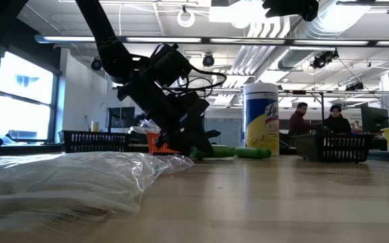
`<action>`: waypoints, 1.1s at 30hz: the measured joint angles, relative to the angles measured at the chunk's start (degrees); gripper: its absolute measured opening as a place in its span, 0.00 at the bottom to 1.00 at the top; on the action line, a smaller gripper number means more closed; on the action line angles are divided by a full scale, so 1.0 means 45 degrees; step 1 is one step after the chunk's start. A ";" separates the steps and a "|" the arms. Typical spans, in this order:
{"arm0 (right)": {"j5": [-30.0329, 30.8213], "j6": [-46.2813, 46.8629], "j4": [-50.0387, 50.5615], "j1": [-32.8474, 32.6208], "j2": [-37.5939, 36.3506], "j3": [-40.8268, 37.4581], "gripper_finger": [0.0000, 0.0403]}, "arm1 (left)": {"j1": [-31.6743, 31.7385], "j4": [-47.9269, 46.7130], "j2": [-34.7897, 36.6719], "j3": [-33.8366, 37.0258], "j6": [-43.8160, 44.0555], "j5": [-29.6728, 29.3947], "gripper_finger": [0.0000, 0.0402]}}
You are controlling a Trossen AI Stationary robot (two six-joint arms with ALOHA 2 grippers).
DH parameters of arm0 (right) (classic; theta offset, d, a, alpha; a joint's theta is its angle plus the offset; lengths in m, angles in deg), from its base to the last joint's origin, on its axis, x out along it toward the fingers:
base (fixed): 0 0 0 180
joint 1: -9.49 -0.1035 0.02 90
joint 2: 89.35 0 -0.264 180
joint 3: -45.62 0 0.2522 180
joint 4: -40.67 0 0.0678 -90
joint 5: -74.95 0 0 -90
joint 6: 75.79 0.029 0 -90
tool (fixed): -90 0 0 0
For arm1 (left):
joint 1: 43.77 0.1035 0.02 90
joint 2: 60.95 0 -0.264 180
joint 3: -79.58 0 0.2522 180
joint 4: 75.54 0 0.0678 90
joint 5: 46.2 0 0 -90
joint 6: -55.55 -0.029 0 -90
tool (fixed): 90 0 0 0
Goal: Pick & Place Travel size toiletries
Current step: Put the green shampoo bottle into the yellow bin
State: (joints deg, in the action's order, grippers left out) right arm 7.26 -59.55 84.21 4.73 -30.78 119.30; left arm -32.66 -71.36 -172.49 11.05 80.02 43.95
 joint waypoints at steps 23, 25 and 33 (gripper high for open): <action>-0.0658 0.1468 -0.0031 -0.0005 0.0000 0.0005 0.35 | -0.1939 -0.2329 0.1558 0.0069 -0.0702 -0.0607 0.43; -0.0661 0.1558 -0.0036 -0.0005 0.0000 0.0001 0.35 | -0.2031 -0.2570 0.1597 0.0049 -0.0759 -0.0888 0.43; -0.0715 0.1823 0.0093 -0.0005 0.0000 0.0002 0.35 | -0.2296 -0.3053 0.1729 0.0044 -0.0710 -0.1162 0.43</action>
State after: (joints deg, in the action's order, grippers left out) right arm 4.04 -51.34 84.63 4.71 -30.78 119.31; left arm -43.00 -85.10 -164.71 11.25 76.82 38.72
